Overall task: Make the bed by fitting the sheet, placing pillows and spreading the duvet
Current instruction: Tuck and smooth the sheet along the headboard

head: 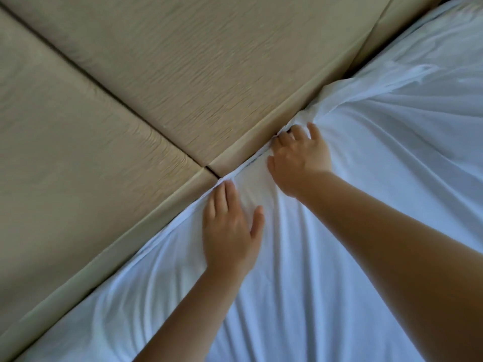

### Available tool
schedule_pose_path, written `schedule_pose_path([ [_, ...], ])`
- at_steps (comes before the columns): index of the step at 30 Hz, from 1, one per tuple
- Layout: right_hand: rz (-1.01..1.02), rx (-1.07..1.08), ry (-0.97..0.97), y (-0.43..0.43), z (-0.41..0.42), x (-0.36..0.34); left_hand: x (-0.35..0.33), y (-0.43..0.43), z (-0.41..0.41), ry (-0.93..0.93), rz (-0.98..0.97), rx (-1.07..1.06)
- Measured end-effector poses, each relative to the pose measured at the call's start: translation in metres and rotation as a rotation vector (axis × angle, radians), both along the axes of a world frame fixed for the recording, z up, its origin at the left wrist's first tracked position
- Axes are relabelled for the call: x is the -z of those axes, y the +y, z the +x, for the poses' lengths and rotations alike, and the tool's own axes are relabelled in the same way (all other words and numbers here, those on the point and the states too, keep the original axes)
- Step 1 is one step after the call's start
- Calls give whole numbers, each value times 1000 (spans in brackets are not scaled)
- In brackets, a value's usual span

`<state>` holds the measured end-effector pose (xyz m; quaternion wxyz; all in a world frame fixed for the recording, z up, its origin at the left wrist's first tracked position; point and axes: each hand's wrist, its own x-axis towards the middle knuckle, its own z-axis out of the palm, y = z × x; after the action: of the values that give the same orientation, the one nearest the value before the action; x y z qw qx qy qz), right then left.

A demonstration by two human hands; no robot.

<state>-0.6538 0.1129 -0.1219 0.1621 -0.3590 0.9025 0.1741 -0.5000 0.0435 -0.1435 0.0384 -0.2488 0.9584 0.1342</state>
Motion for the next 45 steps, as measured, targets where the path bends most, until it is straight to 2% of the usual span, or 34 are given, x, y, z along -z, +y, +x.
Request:
schedule_pose_path([
  [4,65,-41,-33,-15,-5,-4,-9,-9,-24,-144,117,-54],
  [10,-5,44,-57,-17,-3,3,-3,-45,-44,-258,395,-68],
  [13,-115,135,-33,-13,1,11,2,-41,-34,-98,294,-38],
  [16,-399,204,64,-4,20,18,1,-34,-13,143,277,3],
  [19,-586,170,84,6,60,21,5,-38,24,209,201,30],
  [23,-628,100,8,14,109,23,3,-52,81,111,59,-110],
  [29,-625,126,13,16,114,25,-14,-56,70,-57,162,-204],
  [34,-631,135,30,15,114,26,-18,-68,48,-324,104,-108],
  [39,-620,138,45,13,115,25,-12,-79,29,-493,107,-45],
  [42,-636,134,42,13,114,23,-11,-71,29,-425,99,-90],
  [45,-647,130,58,14,113,22,-13,-61,54,-158,123,-74],
])
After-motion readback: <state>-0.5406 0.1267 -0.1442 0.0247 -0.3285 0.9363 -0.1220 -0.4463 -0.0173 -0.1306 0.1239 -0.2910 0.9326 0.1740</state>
